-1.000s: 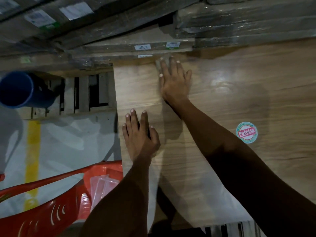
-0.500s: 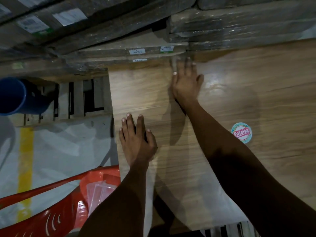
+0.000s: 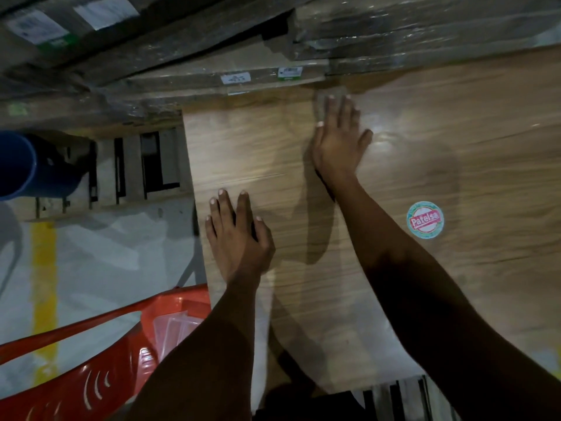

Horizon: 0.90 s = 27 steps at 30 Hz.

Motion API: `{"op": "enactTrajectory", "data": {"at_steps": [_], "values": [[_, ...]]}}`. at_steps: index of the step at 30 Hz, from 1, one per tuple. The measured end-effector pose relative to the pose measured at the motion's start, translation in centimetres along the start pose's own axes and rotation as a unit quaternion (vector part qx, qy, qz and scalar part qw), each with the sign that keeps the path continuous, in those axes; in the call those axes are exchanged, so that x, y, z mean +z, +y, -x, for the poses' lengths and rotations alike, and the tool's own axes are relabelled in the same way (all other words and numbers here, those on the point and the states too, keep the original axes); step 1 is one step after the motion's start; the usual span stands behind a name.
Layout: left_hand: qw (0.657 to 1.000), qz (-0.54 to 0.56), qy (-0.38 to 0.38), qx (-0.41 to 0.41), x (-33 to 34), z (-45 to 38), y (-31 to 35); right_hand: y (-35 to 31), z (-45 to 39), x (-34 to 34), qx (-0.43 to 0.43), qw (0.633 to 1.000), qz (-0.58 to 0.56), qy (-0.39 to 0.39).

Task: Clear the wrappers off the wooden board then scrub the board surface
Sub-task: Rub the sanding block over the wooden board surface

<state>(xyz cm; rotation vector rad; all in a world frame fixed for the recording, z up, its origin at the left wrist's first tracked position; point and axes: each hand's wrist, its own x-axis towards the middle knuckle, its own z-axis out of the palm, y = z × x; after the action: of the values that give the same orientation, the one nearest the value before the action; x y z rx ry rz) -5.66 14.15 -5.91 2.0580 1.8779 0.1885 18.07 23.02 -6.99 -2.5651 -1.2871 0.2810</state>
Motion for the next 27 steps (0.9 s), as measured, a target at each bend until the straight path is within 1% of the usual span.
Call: {"op": "enactTrajectory", "data": {"at_steps": [2,3,4,7,8,9,10,12,13,14,15,18,19,20,21,23,24,25,26,27], "values": [[1.000,-0.004,-0.001,0.002,0.0,-0.1,0.0,-0.4,0.9,0.1,0.072,0.997,-0.017,0.027],[1.000,-0.005,-0.001,-0.001,-0.1,-0.1,0.1,-1.1,1.8,0.3,0.080,0.996,-0.009,0.026],[1.000,-0.005,-0.002,-0.005,-0.1,-0.1,0.1,-2.0,2.8,0.6,0.060,0.998,-0.003,0.013],[1.000,-0.013,-0.003,-0.001,-0.2,0.1,0.2,-2.5,5.5,0.9,-0.103,0.993,0.036,-0.037],[1.000,-0.012,-0.005,0.001,-0.2,0.1,0.2,-1.7,5.6,0.8,-0.129,0.990,0.044,-0.040],[1.000,-0.009,-0.006,0.002,-0.2,0.1,0.1,-0.8,5.3,0.6,-0.119,0.991,0.045,-0.032],[1.000,-0.007,-0.005,0.003,-0.1,0.1,0.0,0.0,4.9,0.4,-0.079,0.996,0.042,-0.016],[1.000,-0.004,0.000,0.006,-0.1,0.1,-0.1,0.7,4.4,0.1,0.028,0.999,0.033,0.012],[1.000,-0.005,0.004,0.007,0.0,0.1,0.0,0.5,4.5,0.2,0.056,0.998,0.031,0.016],[1.000,-0.008,0.009,0.009,0.1,0.1,0.0,0.0,4.9,0.3,0.057,0.998,0.035,0.011],[1.000,-0.012,0.010,0.008,0.1,0.1,0.0,-0.6,5.6,0.5,0.029,0.999,0.041,0.000],[1.000,-0.015,0.008,0.004,0.3,0.2,-0.1,-0.5,8.1,0.9,-0.126,0.989,0.070,-0.034],[1.000,-0.013,0.010,0.005,0.2,0.3,-0.1,0.4,8.3,0.6,-0.147,0.985,0.078,-0.036],[1.000,-0.011,0.011,0.007,0.2,0.3,0.0,1.4,8.0,0.3,-0.139,0.987,0.080,-0.030],[1.000,-0.007,0.013,0.009,0.1,0.3,0.1,2.4,7.7,0.1,-0.101,0.992,0.076,-0.015],[1.000,-0.005,0.014,0.009,0.1,0.3,0.1,3.5,7.5,-0.3,0.021,0.998,0.059,0.018],[1.000,-0.009,0.014,0.009,0.0,0.3,0.1,3.5,7.7,-0.3,0.070,0.996,0.044,0.027],[1.000,-0.016,0.012,0.012,0.0,0.4,0.0,3.1,8.3,-0.1,0.100,0.994,0.035,0.032],[1.000,-0.022,0.009,0.015,0.1,0.3,0.0,2.5,9.0,0.1,0.106,0.993,0.034,0.032],[0.999,-0.028,0.008,0.018,0.2,0.3,-0.1,1.7,10.0,0.4,0.086,0.995,0.040,0.022]]}}
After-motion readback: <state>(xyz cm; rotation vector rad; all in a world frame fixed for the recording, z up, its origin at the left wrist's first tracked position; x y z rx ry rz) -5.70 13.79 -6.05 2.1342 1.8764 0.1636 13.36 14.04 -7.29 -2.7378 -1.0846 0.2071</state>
